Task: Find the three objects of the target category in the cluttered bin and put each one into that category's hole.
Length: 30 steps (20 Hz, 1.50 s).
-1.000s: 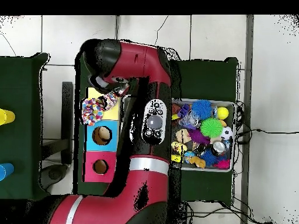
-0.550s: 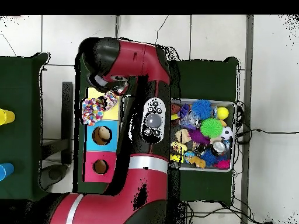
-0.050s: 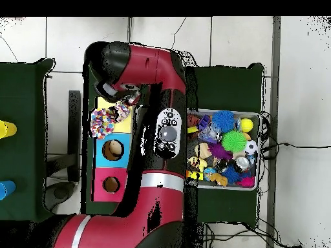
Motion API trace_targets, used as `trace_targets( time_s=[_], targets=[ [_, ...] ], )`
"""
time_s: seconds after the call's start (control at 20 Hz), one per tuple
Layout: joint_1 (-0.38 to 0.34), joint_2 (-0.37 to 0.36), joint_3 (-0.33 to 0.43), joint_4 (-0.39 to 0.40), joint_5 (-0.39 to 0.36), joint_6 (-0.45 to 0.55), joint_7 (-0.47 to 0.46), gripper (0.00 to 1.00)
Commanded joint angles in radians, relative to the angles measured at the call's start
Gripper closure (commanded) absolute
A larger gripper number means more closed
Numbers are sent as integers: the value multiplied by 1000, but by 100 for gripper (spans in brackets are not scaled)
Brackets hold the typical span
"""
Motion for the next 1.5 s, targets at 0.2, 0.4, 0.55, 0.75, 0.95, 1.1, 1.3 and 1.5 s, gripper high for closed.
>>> trace_targets(
  time_s=[0.2, 0.4, 0.55, 0.75, 0.95, 1.1, 1.3, 1.5],
  targets=[
    [-18, 41, 83, 171, 5, -114, 121, 100],
    [-13, 58, 75, 170, -10, -150, 120, 100],
    [-14, 69, 76, 178, -14, -178, 112, 100],
    [-20, 72, 83, 189, -5, -185, 104, 100],
    [-18, 59, 82, 194, 11, -154, 119, 100],
    [-11, 36, 80, 204, 23, -126, 133, 100],
    [1, 5, 74, 226, 33, -103, 147, 100],
    [1, -7, 75, 242, 35, -108, 148, 100]
  ],
)
